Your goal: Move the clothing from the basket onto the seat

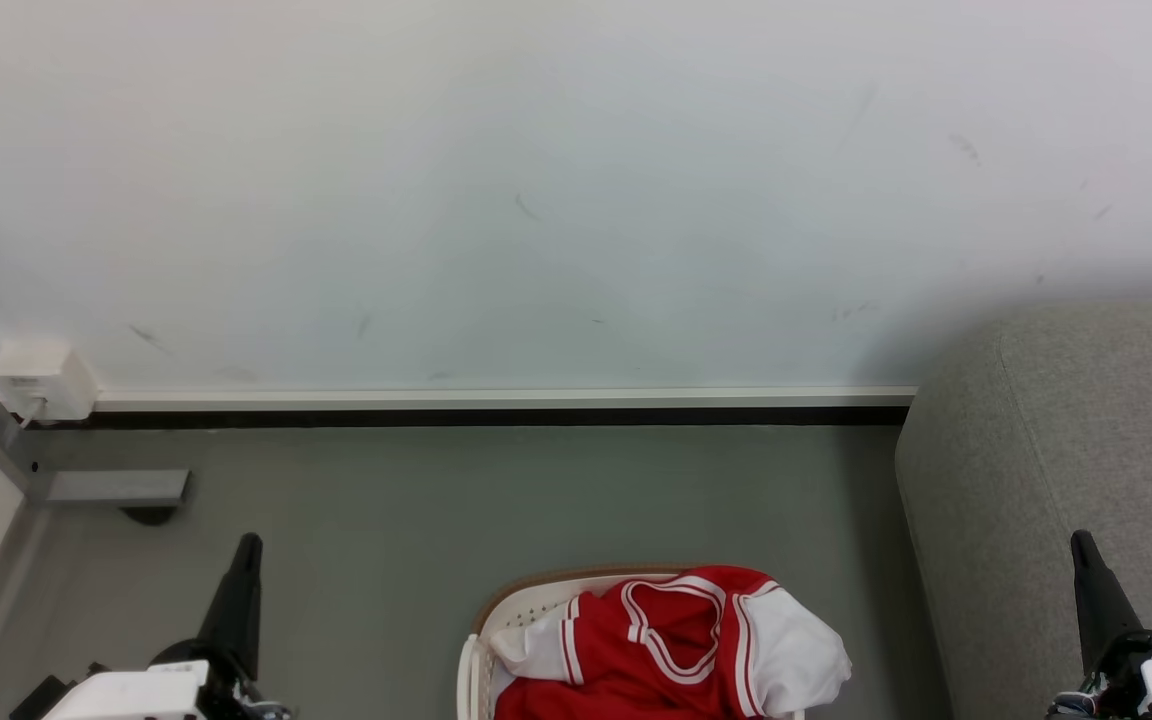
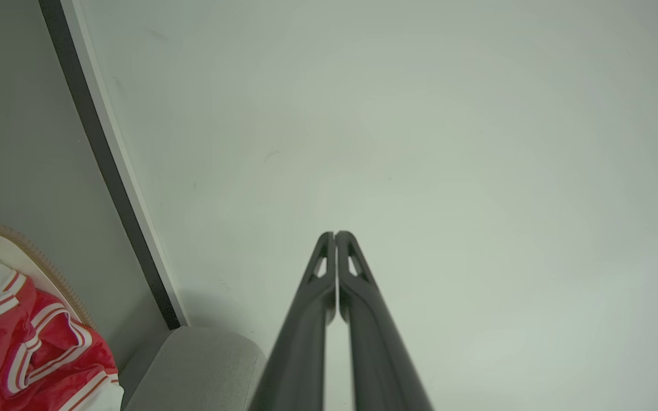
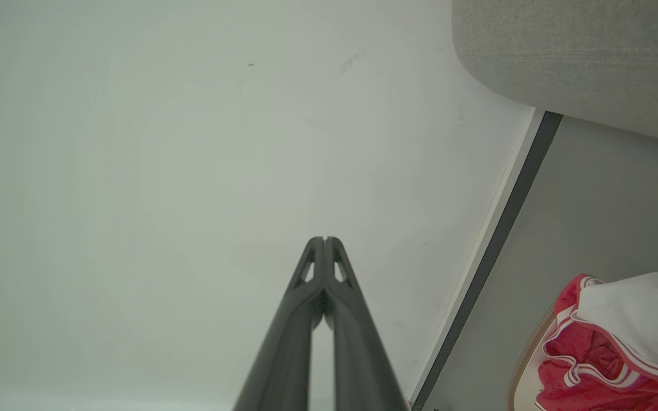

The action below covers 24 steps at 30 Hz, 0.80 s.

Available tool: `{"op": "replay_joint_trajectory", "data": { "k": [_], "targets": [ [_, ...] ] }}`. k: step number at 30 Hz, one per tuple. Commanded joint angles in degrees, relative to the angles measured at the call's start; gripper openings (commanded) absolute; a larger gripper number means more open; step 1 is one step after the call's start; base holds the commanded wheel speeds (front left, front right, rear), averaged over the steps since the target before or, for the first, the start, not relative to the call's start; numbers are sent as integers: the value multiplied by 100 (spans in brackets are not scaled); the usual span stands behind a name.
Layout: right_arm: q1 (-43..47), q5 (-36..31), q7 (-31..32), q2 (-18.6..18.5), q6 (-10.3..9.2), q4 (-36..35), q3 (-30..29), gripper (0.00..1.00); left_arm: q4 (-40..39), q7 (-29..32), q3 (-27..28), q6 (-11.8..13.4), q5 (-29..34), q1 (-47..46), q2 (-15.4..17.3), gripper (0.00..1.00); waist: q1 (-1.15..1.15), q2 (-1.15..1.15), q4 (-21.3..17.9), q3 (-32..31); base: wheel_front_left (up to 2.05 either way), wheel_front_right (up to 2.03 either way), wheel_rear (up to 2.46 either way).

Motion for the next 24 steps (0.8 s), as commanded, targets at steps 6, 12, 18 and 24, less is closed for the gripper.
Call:
{"op": "replay_joint_trajectory", "data": {
  "k": [6,12,18,24],
  "targets": [
    [-79,-2,8,-42,-16,-35,-21,0,-17,15,4,-6,-81,-48,45,0,0,0,0,0,0,0,0],
    [-79,-2,8,-42,-16,-35,-21,0,-17,15,4,-6,-81,-48,45,0,0,0,0,0,0,0,0],
    [-80,-2,8,-42,-16,-35,-21,0,-17,15,4,-6,-81,-48,46,0,0,0,0,0,0,0,0],
    [-80,-2,8,-42,-16,-35,-21,0,-17,15,4,-6,-81,-48,46,0,0,0,0,0,0,0,0]
  ]
}}
